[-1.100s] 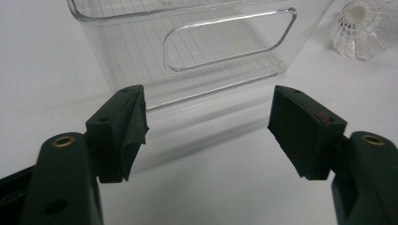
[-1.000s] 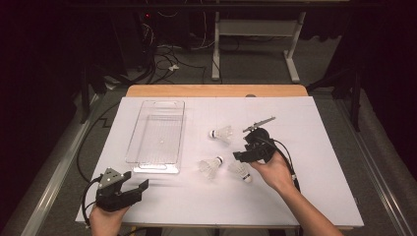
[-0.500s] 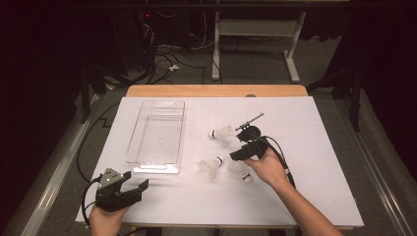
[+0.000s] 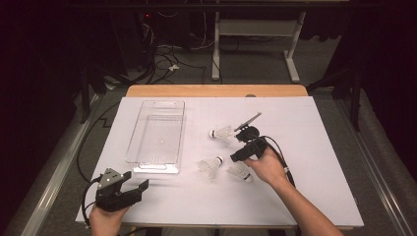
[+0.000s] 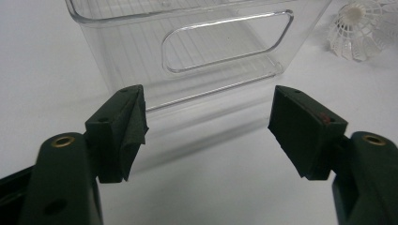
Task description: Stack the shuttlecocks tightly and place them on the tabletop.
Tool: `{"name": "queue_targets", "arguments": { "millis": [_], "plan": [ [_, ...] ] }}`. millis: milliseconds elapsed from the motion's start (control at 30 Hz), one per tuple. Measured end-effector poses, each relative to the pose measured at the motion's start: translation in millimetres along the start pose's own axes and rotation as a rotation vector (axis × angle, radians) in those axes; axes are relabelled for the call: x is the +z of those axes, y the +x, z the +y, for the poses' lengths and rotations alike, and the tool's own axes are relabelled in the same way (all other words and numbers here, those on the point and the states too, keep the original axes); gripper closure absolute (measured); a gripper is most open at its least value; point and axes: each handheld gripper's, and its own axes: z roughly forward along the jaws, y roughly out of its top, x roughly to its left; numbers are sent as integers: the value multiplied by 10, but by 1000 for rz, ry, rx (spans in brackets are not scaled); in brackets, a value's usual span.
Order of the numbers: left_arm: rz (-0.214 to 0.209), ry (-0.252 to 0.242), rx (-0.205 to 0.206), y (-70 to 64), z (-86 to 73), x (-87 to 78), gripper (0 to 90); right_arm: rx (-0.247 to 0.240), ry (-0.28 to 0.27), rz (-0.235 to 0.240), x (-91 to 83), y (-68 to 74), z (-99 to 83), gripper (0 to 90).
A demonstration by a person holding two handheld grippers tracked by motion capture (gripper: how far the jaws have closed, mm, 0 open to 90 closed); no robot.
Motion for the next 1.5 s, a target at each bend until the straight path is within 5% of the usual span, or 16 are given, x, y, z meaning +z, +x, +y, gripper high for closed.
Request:
{"name": "queue_targets", "arguments": {
  "millis": [733,1167,1500],
  "plan": [
    [-1,2,6,-5,-1,4,289,-47,11,-9,-136,-51,-66,880],
    [-2,2,6,6,-2,-2,294,-50,1,-2,-229,-120,-99,900],
    [-3,-6,5,12,-4,-3,294,-65,-85,-41,-310,-154,-43,900]
  ]
}}
